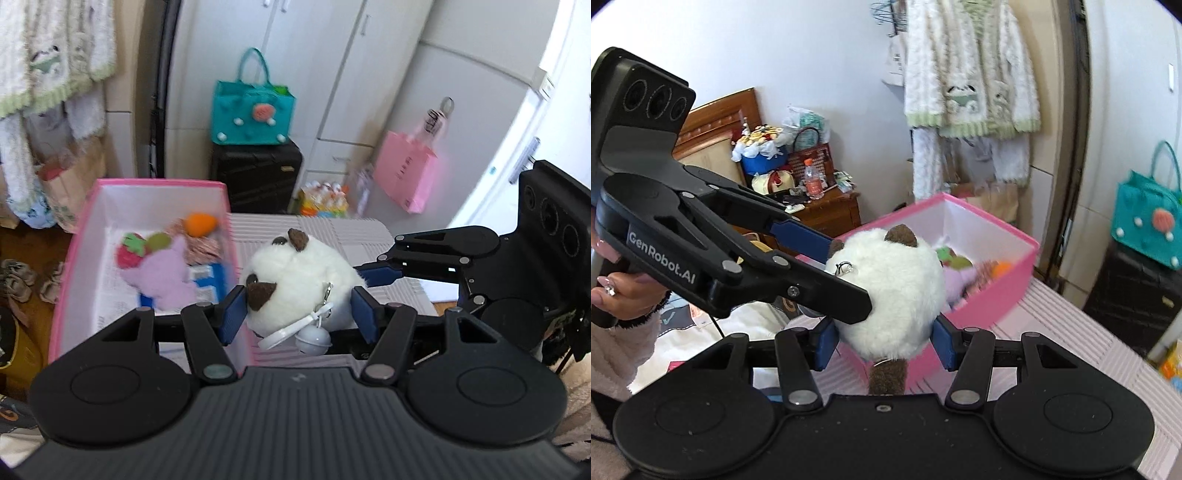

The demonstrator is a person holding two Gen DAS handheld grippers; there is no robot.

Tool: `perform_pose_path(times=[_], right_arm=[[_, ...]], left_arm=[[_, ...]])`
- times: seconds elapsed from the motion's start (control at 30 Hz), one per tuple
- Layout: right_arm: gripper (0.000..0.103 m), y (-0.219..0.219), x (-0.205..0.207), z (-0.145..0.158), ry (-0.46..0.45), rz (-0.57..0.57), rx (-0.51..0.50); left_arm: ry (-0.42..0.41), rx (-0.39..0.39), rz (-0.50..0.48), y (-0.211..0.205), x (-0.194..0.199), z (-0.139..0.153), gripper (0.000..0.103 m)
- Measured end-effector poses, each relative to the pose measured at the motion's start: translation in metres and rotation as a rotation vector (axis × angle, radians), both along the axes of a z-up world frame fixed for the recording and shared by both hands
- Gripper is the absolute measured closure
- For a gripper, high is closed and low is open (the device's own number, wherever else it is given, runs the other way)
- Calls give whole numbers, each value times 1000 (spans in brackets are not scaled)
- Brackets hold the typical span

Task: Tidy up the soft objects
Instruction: 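Lift the cat plush and carry it over the pink shoebox, then lower the cat plush into the shoebox and open the left gripper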

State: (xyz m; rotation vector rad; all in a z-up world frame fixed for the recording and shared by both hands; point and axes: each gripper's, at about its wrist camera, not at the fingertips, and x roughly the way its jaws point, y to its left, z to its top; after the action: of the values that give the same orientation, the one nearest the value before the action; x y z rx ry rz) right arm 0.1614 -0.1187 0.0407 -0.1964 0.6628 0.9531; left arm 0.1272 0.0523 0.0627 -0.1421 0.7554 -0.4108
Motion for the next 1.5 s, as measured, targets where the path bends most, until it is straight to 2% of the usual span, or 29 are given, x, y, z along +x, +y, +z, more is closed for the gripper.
perform_pose_path(times=[0.2,0.37,0.47,0.77,0.93,1.03,1.23,1.37,1.5], right_arm=[[44,36,36,-6,67,37,44],[44,70,71,-30,169,41,69],[44,91,84,-51,201,50,30],[44,137,93,-97,148,139,-206],[41,132,91,-97,132,155,-251],[38,126,86,-92,91,148,-269],[38,109,72,-81,31,114,-283],[36,93,65,-71,19,18,-252],[36,69,59,-57,36,-64,-124]], left_arm=[[-20,70,84,27,19,1,43],[40,81,141,60,51,-17,43],[106,78,149,76,69,-38,43],[258,97,105,95,98,-99,43],[270,103,74,95,98,-115,46],[272,89,68,93,99,-118,47],[250,113,59,82,101,-124,48],[237,152,74,72,97,-124,48],[208,154,103,70,86,-120,48]])
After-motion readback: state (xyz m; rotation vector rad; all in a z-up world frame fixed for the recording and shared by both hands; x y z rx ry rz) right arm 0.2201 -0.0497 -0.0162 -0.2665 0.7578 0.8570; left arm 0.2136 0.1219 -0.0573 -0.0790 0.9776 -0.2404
